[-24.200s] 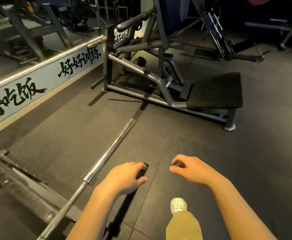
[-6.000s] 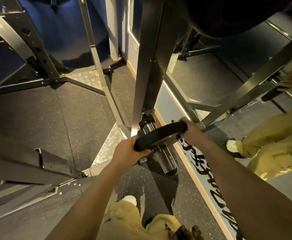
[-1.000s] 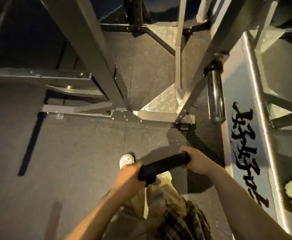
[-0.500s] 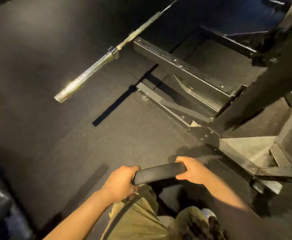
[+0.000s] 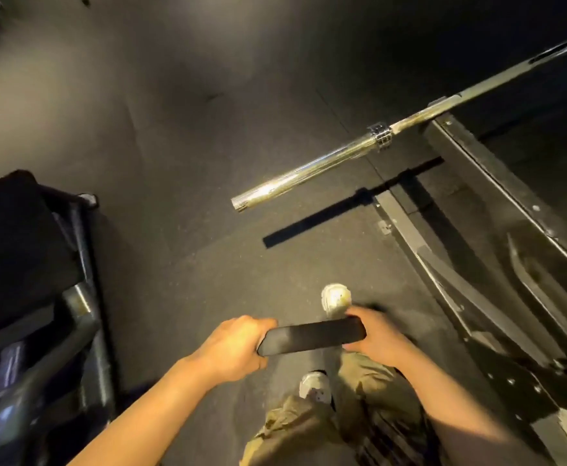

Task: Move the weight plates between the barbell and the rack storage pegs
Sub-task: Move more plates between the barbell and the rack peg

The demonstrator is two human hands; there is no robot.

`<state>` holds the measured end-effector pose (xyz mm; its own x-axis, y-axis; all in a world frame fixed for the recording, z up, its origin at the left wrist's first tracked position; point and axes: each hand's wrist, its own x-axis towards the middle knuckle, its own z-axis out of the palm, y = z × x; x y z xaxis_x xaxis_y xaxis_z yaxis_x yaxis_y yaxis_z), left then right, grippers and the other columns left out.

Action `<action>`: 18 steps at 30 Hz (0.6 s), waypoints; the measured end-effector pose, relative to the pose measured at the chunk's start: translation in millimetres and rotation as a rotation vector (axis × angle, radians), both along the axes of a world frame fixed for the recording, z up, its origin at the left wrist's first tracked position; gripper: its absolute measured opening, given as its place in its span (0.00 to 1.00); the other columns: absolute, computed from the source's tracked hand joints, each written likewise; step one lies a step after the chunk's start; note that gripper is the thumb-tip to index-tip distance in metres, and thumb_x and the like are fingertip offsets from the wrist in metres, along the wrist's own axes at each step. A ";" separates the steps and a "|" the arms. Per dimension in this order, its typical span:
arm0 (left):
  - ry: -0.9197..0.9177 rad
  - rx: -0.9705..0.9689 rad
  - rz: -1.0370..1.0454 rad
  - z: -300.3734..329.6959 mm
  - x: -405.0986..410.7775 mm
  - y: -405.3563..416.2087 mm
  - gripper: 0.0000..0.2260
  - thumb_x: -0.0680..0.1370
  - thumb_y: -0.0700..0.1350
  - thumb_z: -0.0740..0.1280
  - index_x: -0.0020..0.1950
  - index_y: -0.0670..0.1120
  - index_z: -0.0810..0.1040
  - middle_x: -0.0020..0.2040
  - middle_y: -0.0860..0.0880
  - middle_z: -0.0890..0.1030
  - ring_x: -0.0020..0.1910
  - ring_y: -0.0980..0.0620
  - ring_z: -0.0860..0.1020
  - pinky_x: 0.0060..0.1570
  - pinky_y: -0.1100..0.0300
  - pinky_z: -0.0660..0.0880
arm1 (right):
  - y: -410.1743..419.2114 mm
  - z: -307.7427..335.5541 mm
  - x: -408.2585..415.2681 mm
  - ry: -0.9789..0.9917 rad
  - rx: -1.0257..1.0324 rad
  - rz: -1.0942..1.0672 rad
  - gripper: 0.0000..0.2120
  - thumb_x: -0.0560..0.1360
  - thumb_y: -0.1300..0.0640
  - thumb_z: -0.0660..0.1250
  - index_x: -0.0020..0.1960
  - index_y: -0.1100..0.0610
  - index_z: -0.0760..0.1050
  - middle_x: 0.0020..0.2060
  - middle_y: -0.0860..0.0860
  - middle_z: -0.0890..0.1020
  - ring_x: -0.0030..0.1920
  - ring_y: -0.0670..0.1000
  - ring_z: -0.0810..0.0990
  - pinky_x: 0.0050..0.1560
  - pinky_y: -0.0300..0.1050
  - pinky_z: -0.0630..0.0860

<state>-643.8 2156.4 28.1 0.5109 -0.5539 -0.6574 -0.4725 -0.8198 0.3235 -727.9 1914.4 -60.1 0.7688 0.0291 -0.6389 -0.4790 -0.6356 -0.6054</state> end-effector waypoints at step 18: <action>-0.021 0.058 0.090 2.4 184.3 -24.5 0.15 0.73 0.44 0.69 0.58 0.51 0.75 0.51 0.49 0.81 0.51 0.48 0.79 0.49 0.55 0.74 | -22.8 -11.5 212.8 0.058 0.019 0.186 0.26 0.71 0.54 0.74 0.66 0.51 0.70 0.64 0.47 0.73 0.66 0.50 0.71 0.66 0.45 0.66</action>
